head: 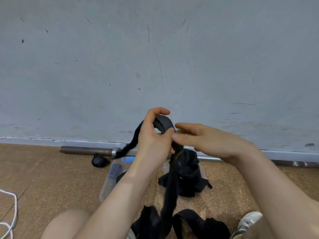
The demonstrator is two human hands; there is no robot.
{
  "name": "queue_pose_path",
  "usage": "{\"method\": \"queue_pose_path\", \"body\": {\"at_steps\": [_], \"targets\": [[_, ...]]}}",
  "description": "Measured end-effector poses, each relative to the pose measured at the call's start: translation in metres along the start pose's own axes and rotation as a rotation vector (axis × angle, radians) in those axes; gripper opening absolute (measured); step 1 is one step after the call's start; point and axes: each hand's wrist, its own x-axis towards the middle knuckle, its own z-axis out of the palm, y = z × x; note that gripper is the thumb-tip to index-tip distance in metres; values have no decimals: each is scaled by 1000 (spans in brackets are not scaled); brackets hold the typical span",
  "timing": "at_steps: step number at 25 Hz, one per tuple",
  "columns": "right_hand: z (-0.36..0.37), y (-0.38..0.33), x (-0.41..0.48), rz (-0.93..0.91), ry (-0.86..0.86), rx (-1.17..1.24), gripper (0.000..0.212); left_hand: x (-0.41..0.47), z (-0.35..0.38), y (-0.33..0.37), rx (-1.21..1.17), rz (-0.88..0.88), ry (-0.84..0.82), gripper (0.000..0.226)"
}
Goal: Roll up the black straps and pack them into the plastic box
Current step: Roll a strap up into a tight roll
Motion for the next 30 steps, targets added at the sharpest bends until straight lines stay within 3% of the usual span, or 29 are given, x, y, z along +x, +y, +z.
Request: {"method": "queue_pose_path", "body": {"at_steps": [2, 5, 7, 10, 11, 13, 16, 18, 20, 21, 22, 24, 26, 30], "targets": [[5, -2, -3, -100, -116, -61, 36, 2, -2, -3, -39, -19, 49, 45], [32, 2, 10, -150, 126, -91, 12, 4, -2, -4, -102, -91, -54, 50], [47, 3, 16, -106, 206, -10, 21, 5, -6, -2, 5, -66, -156, 51], [46, 1, 16, -6, 147, 104, 28, 15, -28, 5, 940, 332, -175, 36], [41, -1, 14, 27, 139, 138, 24, 19, -34, 5, 1088, 439, -148, 40], [33, -5, 10, 40, 187, 263, 19, 26, -42, 2, 1035, 414, -98, 54], [18, -5, 8, -24, 293, 556, 18, 31, -44, -10, 975, 201, -36, 61], [9, -2, 7, -72, 304, 642, 16, 28, -39, -11, 649, 1, 13, 40], [4, 1, 8, -122, 323, 700, 18, 18, -26, -3, 179, -282, -106, 42], [6, -1, 7, -128, 349, 735, 20, 11, -19, -2, 59, -330, -185, 41], [10, -2, 8, -125, 382, 758, 21, 5, -12, -6, 42, -281, -230, 33], [20, -1, 11, -97, 413, 725, 20, -4, 3, -20, 142, -119, -151, 12], [29, 0, 14, -30, 399, 594, 18, -9, 12, -28, 121, -83, -73, 10], [27, 1, 11, -33, 377, 453, 28, -5, 9, -27, 48, -144, -86, 20]]}}
